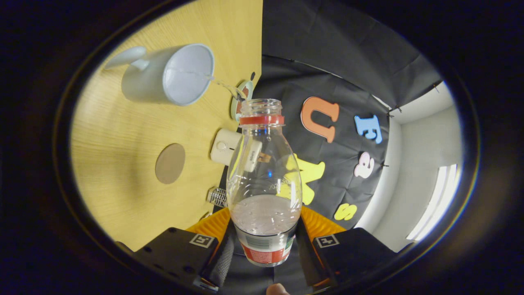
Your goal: Take the bottle from table, then pour the juice into the cup, finally place the bottle on the coaster
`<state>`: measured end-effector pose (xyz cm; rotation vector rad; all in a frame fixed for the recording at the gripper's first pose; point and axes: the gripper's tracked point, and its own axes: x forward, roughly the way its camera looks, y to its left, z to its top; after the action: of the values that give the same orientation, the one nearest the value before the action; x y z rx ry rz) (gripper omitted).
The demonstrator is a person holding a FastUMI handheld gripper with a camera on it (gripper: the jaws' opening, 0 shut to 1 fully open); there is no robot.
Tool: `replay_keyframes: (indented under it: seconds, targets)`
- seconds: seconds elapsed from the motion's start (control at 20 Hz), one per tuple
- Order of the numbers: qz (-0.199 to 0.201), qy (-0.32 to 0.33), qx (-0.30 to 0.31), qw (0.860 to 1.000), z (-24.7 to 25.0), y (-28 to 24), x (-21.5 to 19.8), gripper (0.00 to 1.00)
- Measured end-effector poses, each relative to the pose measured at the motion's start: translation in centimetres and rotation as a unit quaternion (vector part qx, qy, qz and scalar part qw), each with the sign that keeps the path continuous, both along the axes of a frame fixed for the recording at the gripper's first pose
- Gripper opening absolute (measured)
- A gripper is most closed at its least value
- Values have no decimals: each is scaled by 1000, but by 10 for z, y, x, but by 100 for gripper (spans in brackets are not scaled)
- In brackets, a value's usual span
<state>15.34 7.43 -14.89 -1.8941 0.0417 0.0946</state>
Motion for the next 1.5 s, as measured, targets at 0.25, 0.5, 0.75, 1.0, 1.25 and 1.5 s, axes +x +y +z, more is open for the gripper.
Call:
replay_keyframes:
  seconds: [0.25,0.5,0.75,1.0,1.25,1.5]
  targets:
    - [3,0,-14,1000,6,2,1,75]
    - [12,-6,-29,999,19,8,3,75]
    - [19,-11,-43,999,29,17,4,75]
    - [21,-9,-53,998,31,21,4,75]
    - [23,-9,-64,998,35,22,5,75]
    - [26,-15,-72,997,42,23,3,75]
